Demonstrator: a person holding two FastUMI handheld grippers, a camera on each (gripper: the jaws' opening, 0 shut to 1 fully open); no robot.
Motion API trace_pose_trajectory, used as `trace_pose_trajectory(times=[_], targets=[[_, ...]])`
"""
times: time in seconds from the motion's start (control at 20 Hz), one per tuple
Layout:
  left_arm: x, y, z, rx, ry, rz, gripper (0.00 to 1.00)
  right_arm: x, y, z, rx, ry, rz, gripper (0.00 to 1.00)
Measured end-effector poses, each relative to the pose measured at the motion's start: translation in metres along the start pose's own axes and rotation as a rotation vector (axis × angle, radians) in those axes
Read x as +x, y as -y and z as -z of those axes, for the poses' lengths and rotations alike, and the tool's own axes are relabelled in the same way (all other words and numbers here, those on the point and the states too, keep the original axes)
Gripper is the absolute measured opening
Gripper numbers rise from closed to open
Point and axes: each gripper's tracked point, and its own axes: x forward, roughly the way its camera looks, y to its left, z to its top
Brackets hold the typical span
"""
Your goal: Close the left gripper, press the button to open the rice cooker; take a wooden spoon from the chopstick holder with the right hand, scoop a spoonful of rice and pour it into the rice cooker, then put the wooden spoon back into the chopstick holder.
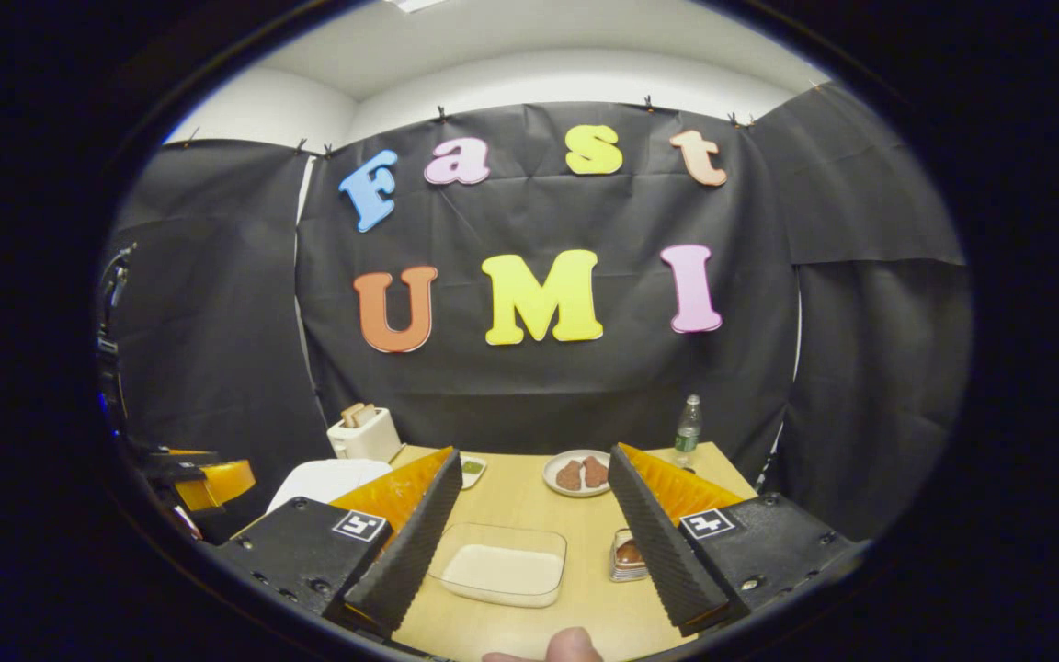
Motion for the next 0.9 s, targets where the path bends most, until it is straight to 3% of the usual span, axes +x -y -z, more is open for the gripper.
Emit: trace_pose_trajectory(times=[0.05,0.1,0.15,0.2,0.25,0.35,0.4,0.45,0.5,0.9], targets=[[0.005,-0.002,0.004,0.004,-0.025,-0.003,0.65,0.003,0.002,-0.001,0.004,0.001,-0.001,1.00],[0.008,-0.005,0.008,0.007,-0.048,-0.012,0.34,0.006,0.005,-0.002,0.006,0.002,-0.001,1.00],[0.013,-0.006,0.012,0.007,-0.072,-0.009,0.41,0.008,0.007,-0.003,0.007,0.005,0.000,1.00],[0.017,-0.007,0.015,0.010,-0.094,-0.005,0.34,0.010,0.010,-0.004,0.007,0.007,0.002,1.00],[0.025,-0.010,0.019,0.016,-0.110,-0.017,0.34,0.012,0.012,-0.004,0.009,0.008,0.003,1.00],[0.034,-0.014,0.022,-0.003,-0.148,-0.015,0.00,0.017,0.017,-0.003,0.010,0.004,0.007,1.00],[0.039,-0.011,0.029,-0.007,-0.174,0.004,0.08,0.019,0.019,0.000,0.009,0.000,0.008,1.00],[0.046,-0.013,0.035,-0.011,-0.192,0.004,0.07,0.022,0.022,0.001,0.006,-0.006,0.013,1.00],[0.047,-0.014,0.037,-0.026,-0.206,0.017,0.00,0.024,0.025,0.003,0.001,-0.008,0.016,1.00],[0.106,-0.028,0.075,-0.123,-0.311,0.027,0.00,0.042,0.041,0.017,0.014,-0.048,0.028,1.00]])
